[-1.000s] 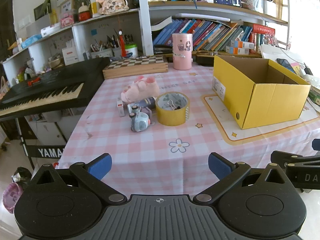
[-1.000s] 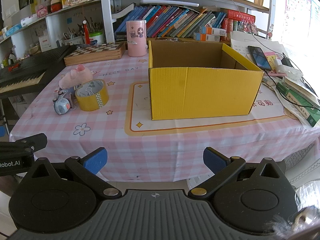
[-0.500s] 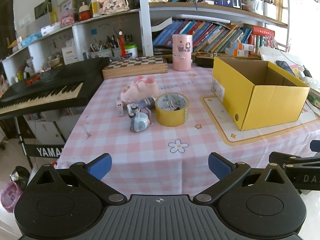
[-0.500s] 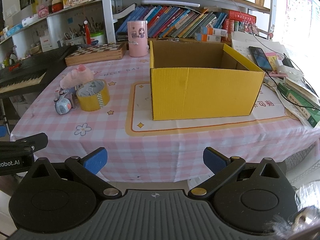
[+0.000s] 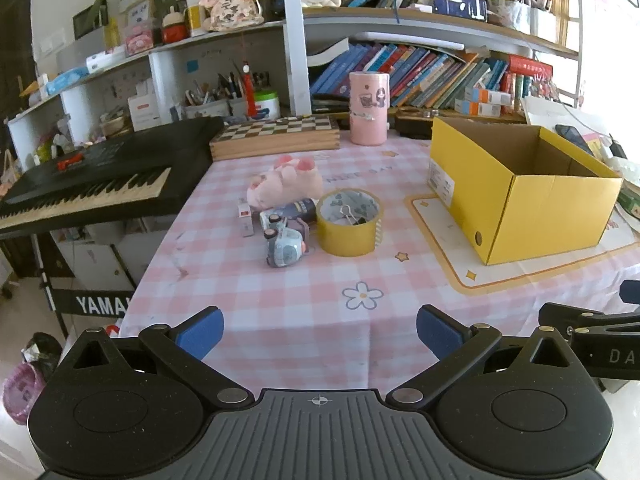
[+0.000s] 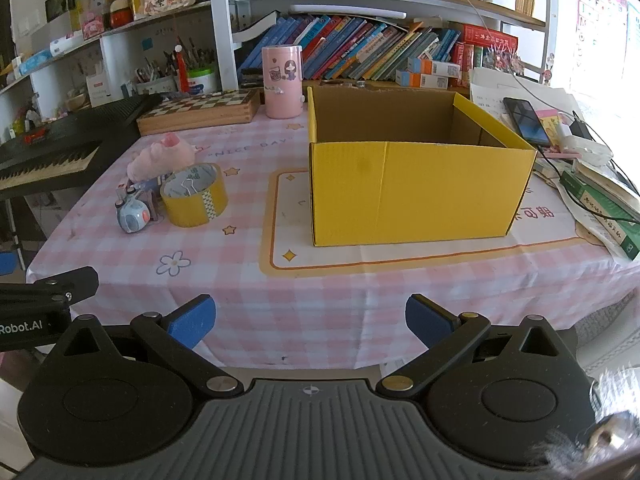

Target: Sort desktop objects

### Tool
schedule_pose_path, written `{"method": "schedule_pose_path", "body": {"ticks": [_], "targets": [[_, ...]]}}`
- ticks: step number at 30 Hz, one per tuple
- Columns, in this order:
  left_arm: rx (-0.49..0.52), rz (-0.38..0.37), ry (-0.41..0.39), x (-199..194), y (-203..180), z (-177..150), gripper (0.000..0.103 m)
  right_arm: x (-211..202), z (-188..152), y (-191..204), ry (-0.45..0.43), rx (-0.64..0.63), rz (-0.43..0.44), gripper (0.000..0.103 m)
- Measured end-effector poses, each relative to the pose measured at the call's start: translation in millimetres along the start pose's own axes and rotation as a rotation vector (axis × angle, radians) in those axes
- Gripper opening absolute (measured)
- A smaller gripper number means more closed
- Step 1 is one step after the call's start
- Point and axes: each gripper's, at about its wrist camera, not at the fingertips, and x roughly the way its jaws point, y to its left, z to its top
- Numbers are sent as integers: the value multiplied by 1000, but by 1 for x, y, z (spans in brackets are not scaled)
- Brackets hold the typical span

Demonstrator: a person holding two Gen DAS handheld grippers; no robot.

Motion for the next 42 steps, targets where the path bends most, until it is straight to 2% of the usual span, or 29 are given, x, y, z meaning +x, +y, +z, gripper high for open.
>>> {"method": "schedule_pose_path", "body": {"ticks": [7,19,29,42], "targets": [[-8,-41,-13,-1,3,1,103,0,3,2,-1,-5,3,102],[11,-44,-17,0,2,2,103,1,6,7,2,-14,13,102],[-12,-57,-29,-2,6,2,103,3,5,9,7,-23,15,102],[7,-39,-37,-3,4,2,103,4,5,14,25,-50,22,101]]}}
